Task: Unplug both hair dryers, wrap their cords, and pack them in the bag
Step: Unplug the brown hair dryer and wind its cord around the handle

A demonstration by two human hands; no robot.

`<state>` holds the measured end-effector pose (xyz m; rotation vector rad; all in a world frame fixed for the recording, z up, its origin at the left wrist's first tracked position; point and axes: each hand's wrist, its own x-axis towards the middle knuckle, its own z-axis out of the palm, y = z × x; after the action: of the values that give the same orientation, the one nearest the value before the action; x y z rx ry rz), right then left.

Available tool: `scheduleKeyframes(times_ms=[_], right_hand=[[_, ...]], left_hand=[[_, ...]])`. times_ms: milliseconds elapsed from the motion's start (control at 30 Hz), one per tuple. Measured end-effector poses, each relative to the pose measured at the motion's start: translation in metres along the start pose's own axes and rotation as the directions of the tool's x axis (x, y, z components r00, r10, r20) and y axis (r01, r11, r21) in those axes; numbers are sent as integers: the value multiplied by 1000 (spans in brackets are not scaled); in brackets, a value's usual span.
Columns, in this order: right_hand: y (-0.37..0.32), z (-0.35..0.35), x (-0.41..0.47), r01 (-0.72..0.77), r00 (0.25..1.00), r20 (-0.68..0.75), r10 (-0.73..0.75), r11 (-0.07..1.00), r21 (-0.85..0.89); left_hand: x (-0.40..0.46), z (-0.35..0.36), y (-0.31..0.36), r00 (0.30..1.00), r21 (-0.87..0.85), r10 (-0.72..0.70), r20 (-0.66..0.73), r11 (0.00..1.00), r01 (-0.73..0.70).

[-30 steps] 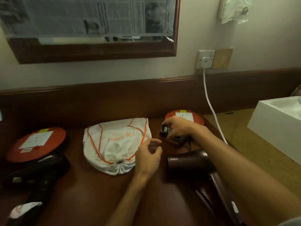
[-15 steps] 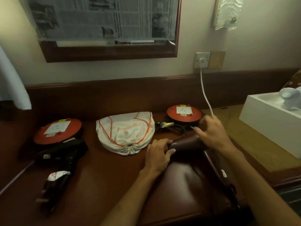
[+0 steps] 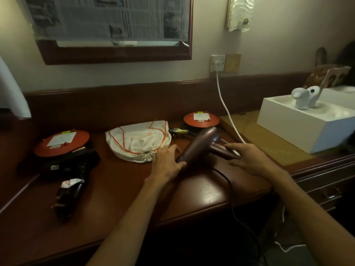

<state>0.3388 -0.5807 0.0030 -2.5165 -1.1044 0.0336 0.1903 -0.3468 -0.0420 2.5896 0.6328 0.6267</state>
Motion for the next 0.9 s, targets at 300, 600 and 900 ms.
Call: scheduleKeyframes(times_ms=[300,600,900], right_hand=[[-113,-46,6,427,901,233,-366,843,-326],[-136,-20,27,394,912,-15,-410,885,-248],[-75,22,19,119,981,-185,-56,929,350]], left_hand=[[-5,-64,24,897,-18,370,243,926,-377],[-40,-35,-43,993,-195,121,15,974,-116],[-39,-38,-39,996,-157,89,-7,984,-89]])
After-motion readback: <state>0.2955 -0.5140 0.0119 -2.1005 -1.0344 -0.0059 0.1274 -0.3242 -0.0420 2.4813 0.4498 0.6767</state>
